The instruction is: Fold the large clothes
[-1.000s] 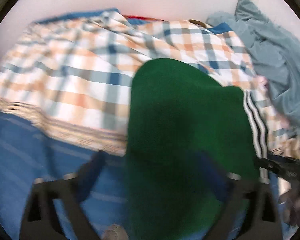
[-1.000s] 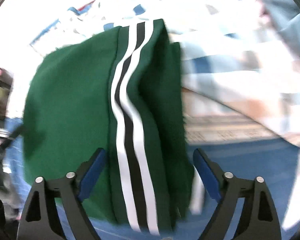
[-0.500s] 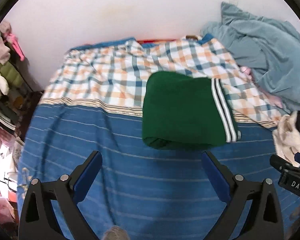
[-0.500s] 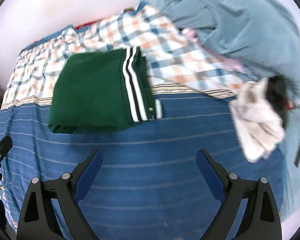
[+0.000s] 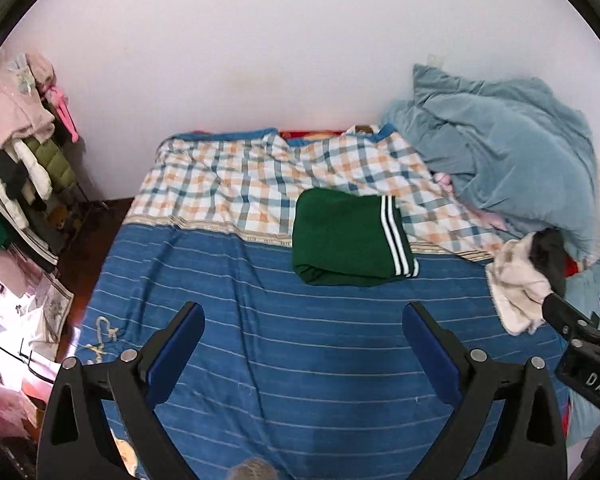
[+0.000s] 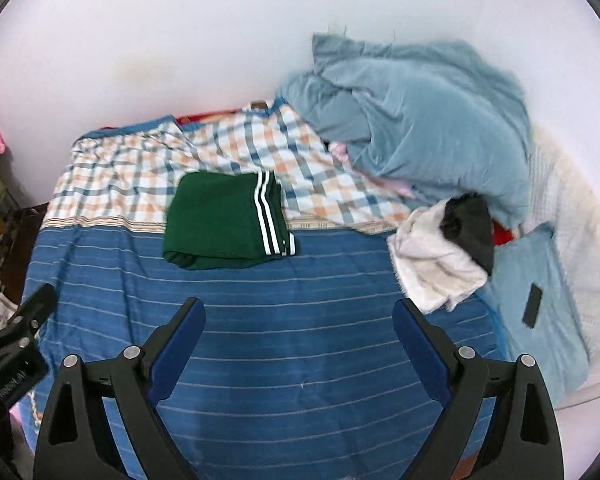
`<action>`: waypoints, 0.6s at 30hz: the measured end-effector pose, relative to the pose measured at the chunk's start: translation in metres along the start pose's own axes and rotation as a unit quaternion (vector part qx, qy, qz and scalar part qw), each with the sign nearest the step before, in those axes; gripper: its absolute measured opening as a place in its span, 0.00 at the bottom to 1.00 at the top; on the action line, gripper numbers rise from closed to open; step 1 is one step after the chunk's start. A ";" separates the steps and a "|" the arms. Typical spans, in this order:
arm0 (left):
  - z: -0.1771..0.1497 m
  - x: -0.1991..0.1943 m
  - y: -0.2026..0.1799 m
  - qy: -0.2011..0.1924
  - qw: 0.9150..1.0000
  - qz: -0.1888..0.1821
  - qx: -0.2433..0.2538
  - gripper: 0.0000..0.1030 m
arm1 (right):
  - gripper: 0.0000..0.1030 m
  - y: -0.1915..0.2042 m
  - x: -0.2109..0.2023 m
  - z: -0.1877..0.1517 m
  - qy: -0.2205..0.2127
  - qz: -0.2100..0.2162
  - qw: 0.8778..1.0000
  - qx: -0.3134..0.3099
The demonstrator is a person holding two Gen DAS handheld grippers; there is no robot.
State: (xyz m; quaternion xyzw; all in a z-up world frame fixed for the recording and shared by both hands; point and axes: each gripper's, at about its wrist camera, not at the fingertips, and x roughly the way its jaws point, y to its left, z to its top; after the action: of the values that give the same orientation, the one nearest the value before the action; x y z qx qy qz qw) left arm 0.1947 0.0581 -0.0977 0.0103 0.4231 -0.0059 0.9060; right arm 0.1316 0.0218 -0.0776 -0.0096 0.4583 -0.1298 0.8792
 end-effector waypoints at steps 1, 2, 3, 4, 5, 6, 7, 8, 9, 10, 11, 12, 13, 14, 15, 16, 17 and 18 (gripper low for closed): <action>-0.001 -0.010 0.000 -0.004 1.000 0.001 -0.002 0.98 | 0.93 -0.004 -0.014 -0.001 -0.007 0.002 1.000 -0.001; -0.001 -0.024 0.001 -0.009 1.000 0.002 -0.004 0.98 | 0.93 -0.008 -0.030 -0.003 -0.012 0.004 1.000 -0.002; -0.002 -0.034 0.002 -0.013 1.000 0.004 -0.008 0.98 | 0.93 -0.012 -0.047 -0.006 -0.016 0.008 1.000 -0.003; -0.003 -0.046 0.003 -0.016 1.000 0.008 -0.010 0.98 | 0.93 -0.021 -0.059 -0.007 -0.019 0.012 1.000 -0.005; -0.004 -0.058 0.004 -0.020 1.000 0.009 -0.012 0.98 | 0.93 -0.029 -0.069 -0.010 -0.022 0.016 1.000 -0.008; -0.005 -0.065 0.004 -0.024 1.000 0.010 -0.014 0.98 | 0.93 -0.033 -0.080 -0.012 -0.024 0.019 0.999 -0.009; -0.007 -0.076 0.004 -0.028 0.999 0.012 -0.016 0.98 | 0.93 -0.036 -0.091 -0.014 -0.028 0.022 0.999 -0.011; -0.009 -0.083 0.004 -0.030 0.999 0.013 -0.018 0.98 | 0.93 -0.040 -0.104 -0.017 -0.032 0.026 0.999 -0.014; -0.010 -0.092 0.004 -0.032 0.999 0.015 -0.020 0.98 | 0.93 -0.045 -0.112 -0.019 -0.035 0.028 0.999 -0.015; -0.012 -0.098 0.004 -0.034 0.999 0.014 -0.021 0.98 | 0.93 -0.048 -0.125 -0.022 -0.040 0.032 0.999 -0.014; -0.013 -0.106 0.004 -0.039 0.999 0.016 -0.022 0.98 | 0.93 -0.052 -0.135 -0.024 -0.045 0.034 0.998 -0.014; -0.015 -0.112 0.003 -0.044 0.999 0.021 -0.023 0.98 | 0.93 -0.057 -0.143 -0.026 -0.049 0.034 0.998 -0.015; -0.017 -0.117 0.003 -0.048 0.998 0.021 -0.023 0.98 | 0.93 -0.062 -0.153 -0.027 -0.055 0.035 0.998 -0.015; -0.018 -0.122 0.003 -0.051 0.998 0.021 -0.024 0.98 | 0.93 -0.066 -0.159 -0.029 -0.060 0.037 0.997 -0.014; -0.020 -0.128 0.004 -0.055 0.998 0.022 -0.027 0.98 | 0.93 -0.070 -0.168 -0.030 -0.065 0.038 0.997 -0.015; -0.022 -0.133 0.003 -0.058 0.998 0.023 -0.028 0.98 | 0.93 -0.073 -0.176 -0.032 -0.071 0.039 0.997 -0.016; -0.023 -0.136 0.003 -0.060 0.998 0.022 -0.029 0.98 | 0.93 -0.076 -0.182 -0.033 -0.075 0.042 0.996 -0.016; -0.025 -0.140 0.001 -0.061 0.998 0.021 -0.029 0.98 | 0.93 -0.079 -0.188 -0.034 -0.079 0.043 0.996 -0.017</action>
State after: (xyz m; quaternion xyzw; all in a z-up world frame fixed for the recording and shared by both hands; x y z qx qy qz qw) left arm 0.0859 0.0603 -0.0068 -0.0074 0.3668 0.0248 0.9299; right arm -0.0160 -0.0060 0.0647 -0.0151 0.3898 -0.0832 0.9170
